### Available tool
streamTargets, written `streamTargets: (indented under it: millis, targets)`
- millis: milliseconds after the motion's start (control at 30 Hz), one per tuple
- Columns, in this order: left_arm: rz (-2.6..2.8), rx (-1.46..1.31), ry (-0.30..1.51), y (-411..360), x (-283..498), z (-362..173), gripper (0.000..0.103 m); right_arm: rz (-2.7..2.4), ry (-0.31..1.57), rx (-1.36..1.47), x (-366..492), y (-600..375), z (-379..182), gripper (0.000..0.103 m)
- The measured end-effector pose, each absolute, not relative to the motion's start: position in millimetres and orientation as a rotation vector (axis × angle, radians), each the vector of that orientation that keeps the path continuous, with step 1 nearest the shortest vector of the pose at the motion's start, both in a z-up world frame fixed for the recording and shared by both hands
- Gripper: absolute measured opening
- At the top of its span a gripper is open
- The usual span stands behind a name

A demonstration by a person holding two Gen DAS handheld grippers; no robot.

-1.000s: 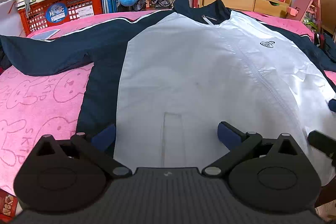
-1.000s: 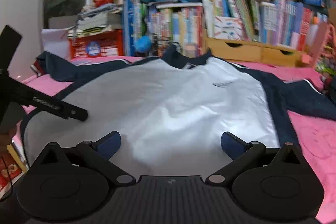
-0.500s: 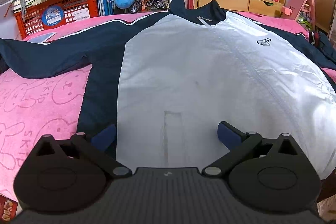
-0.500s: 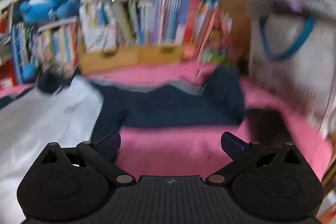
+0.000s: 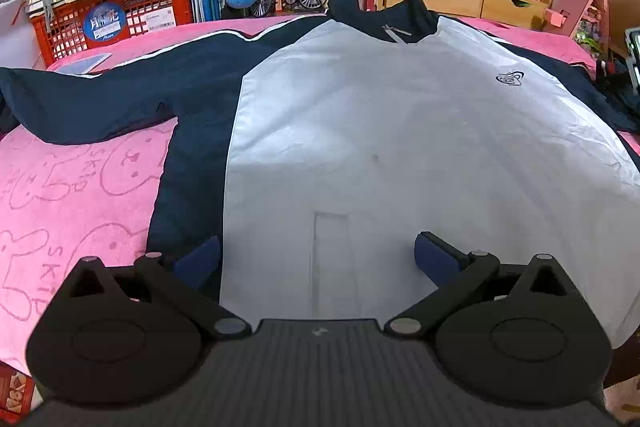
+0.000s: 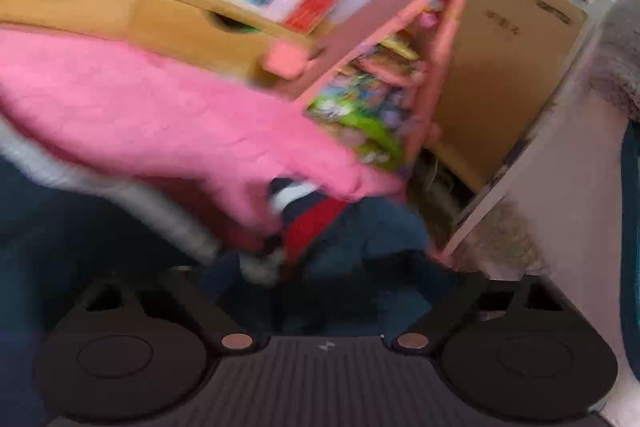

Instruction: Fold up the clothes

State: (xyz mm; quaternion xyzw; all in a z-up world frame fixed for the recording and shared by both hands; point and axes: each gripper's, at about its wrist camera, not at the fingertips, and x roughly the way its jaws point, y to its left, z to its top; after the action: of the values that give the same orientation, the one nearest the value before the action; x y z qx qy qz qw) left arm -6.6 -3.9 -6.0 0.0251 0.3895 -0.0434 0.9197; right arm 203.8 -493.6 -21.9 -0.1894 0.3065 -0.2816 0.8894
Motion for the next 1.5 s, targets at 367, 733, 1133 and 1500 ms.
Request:
streamTargets:
  millis: [367, 733, 1133, 1500]
  targets:
    - [-0.029, 0.039, 0.790, 14, 1, 8, 0.103, -0.636, 0.480, -0.426, 142, -488, 29, 0.103]
    - [0.099, -0.350, 0.725, 143, 34, 8, 0.103, 0.219, 0.466, -0.258, 173, -252, 46, 0.103]
    - [0.577, -0.724, 0.497, 333, 150, 4, 0.103, 0.539, 0.477, -0.454, 155, -69, 27, 0.103]
    - [0.097, 0.191, 0.176, 211, 138, 21, 0.093, 0.501, 0.585, -0.403, 153, -89, 6, 0.103]
